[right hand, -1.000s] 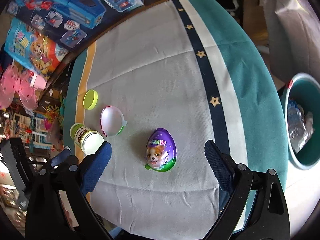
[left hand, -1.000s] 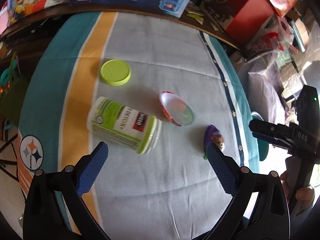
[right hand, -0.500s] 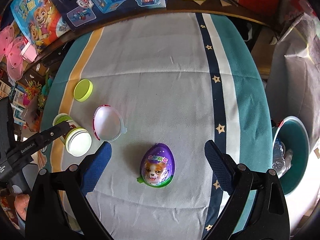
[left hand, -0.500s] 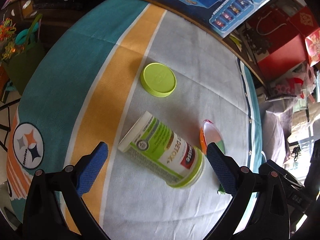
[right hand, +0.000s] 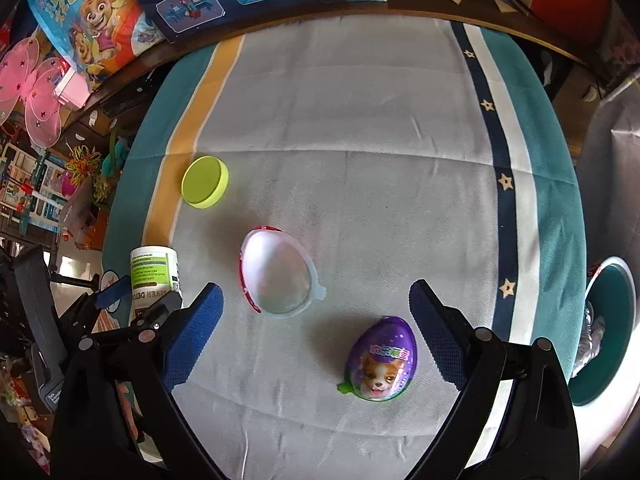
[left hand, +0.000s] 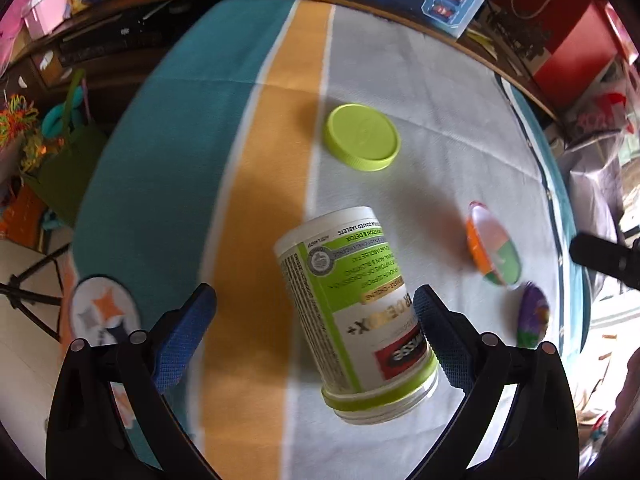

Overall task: Collect trash
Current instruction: 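Grasp the white Swisse jar with the left tool and lift it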

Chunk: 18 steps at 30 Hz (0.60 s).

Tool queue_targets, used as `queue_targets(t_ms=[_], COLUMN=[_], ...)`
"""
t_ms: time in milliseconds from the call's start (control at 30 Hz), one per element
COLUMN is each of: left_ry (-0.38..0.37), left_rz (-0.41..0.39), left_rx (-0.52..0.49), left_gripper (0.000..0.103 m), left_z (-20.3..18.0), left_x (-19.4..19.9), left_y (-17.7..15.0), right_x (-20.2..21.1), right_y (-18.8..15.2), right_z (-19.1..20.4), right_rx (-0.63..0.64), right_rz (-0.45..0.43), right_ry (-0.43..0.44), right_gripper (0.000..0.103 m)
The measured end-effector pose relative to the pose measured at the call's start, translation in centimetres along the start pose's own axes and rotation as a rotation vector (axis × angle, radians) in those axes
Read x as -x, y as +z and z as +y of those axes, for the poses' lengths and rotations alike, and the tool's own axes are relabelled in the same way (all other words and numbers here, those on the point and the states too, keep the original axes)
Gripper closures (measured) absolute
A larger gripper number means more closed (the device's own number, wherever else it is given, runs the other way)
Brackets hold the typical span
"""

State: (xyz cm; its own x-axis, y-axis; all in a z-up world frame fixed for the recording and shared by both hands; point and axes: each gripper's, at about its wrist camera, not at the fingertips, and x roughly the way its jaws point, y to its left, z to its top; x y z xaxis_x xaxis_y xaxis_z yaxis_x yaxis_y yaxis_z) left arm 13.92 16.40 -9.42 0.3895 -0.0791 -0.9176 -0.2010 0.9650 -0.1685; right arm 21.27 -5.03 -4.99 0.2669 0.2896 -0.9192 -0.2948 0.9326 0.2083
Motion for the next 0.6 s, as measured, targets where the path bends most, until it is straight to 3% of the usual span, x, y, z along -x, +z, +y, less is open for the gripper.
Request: queue_targets(t_ms=[233, 300, 333, 367, 600], left_ry=[0.029, 0.008, -0.01, -0.017, -0.044], left_rz=[-0.021, -0.036, -0.028, -0.022, -0.068], left_rx=[-0.079, -0.103, -0.102, -0.095, -0.017], left_gripper=[0.005, 0.021, 0.049, 0.051, 0.051], left_z=[0.6, 0.4, 0.4, 0.6, 4.0], left_x=[1.3, 1.3, 1.1, 0.9, 1.4], left_y=[-1.3, -1.5, -1.4, -1.4, 0.0], right_x=[-1.5, -1.8, -1.9, -2.0, -4.2], right_y=[0.7, 0.9, 1.0, 1.2, 4.4], right_z=[2.6, 3.2, 3.5, 3.9, 6.6], right_rx=[0.038, 0.047, 0.052, 0.06, 0.105], right_rz=[0.04, 0.044, 0.044, 0.043, 0.032], right_ry=[0.013, 0.012, 0.011, 0.008, 0.016], right_gripper=[0.013, 0.013, 0.013, 0.013, 0.016])
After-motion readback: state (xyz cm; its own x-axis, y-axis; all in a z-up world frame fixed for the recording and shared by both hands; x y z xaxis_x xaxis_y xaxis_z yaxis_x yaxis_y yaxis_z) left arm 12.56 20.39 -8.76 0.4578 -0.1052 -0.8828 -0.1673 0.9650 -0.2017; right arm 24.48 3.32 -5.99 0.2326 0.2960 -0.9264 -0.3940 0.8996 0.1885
